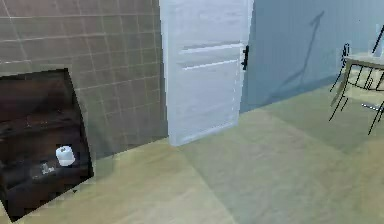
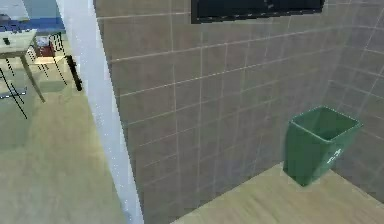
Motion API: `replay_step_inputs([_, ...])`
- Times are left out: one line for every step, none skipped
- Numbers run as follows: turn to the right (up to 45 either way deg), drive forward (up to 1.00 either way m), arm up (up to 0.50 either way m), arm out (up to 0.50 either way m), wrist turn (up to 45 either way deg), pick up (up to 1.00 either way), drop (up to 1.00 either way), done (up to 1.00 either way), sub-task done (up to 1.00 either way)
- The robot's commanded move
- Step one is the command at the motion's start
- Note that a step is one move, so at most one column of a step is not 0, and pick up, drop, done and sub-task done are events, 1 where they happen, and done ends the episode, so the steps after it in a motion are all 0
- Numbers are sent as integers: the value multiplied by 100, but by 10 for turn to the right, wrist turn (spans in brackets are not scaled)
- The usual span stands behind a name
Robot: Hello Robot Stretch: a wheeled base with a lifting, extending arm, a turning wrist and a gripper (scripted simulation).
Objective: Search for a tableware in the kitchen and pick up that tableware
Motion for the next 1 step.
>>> replay_step_inputs([-450, 0, 0, 0, 0, 0, 0, 0, 0])
